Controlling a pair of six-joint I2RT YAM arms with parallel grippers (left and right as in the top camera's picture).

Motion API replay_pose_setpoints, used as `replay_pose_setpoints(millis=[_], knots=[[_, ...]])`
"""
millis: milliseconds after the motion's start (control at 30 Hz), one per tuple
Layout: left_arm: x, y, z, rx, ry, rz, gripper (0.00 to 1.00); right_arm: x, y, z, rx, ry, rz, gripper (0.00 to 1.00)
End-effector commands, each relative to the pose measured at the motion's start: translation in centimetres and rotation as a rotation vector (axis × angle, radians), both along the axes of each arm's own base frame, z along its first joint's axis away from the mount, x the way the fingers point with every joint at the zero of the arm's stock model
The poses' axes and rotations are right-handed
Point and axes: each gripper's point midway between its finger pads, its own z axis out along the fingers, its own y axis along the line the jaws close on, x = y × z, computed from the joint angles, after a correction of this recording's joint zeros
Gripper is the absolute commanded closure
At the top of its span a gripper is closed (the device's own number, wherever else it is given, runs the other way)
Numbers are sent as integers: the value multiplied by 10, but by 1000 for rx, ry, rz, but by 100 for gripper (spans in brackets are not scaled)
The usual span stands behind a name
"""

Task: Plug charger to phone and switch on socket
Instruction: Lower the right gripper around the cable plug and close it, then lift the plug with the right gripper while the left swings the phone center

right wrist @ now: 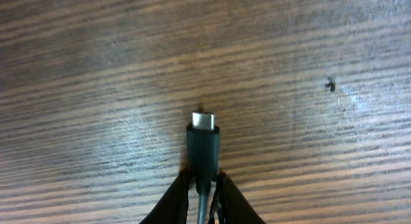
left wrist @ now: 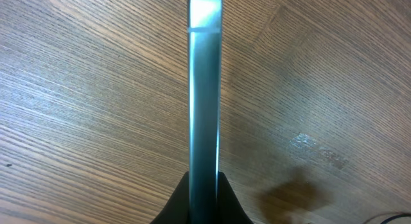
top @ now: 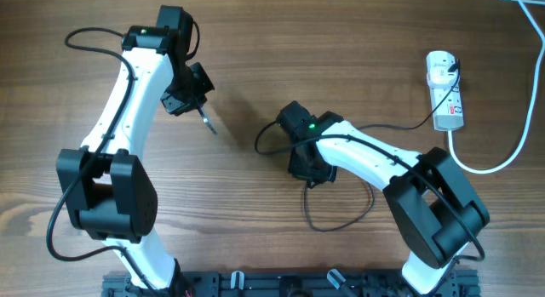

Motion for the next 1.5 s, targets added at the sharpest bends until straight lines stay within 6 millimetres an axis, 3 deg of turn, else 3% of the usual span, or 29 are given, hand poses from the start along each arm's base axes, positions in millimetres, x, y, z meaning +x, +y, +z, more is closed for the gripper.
replay_pose_setpoints(millis=[0, 300, 433, 533, 700, 767, 1000, 1100, 1200, 1300, 1467], knots=[[0, 1, 9, -13, -23, -12, 96, -1, -11, -21, -66, 10, 23, 85], [0, 1, 9, -14, -23, -12, 96, -2, -11, -21, -66, 12, 26, 90], [0, 1, 9, -14, -23, -12, 96, -2, -11, -21, -64, 14, 27, 80], [0, -1, 9, -25, -24, -13, 96, -3, -11, -21, -65, 16, 26, 80], [2, -4, 9, -41, -31, -15, 96, -4, -10, -21, -61, 22, 27, 86], [2, -4, 9, -44, -31, -15, 96, -4, -10, -21, -61, 22, 26, 93], [3, -9, 10, -68, -36, -18, 96, -4, -8, -21, -47, 26, 48, 96], [10, -24, 14, -155, -67, -61, 96, -4, -4, -20, -30, 28, 59, 96], [20, -59, 28, -348, -139, -183, 96, 0, 13, -11, 50, 36, 110, 96], [27, -81, 42, -479, -201, -261, 96, -1, 29, 8, 143, 35, 186, 96], [41, -101, 62, -608, -296, -321, 96, 2, 34, 44, 204, -42, 238, 96]])
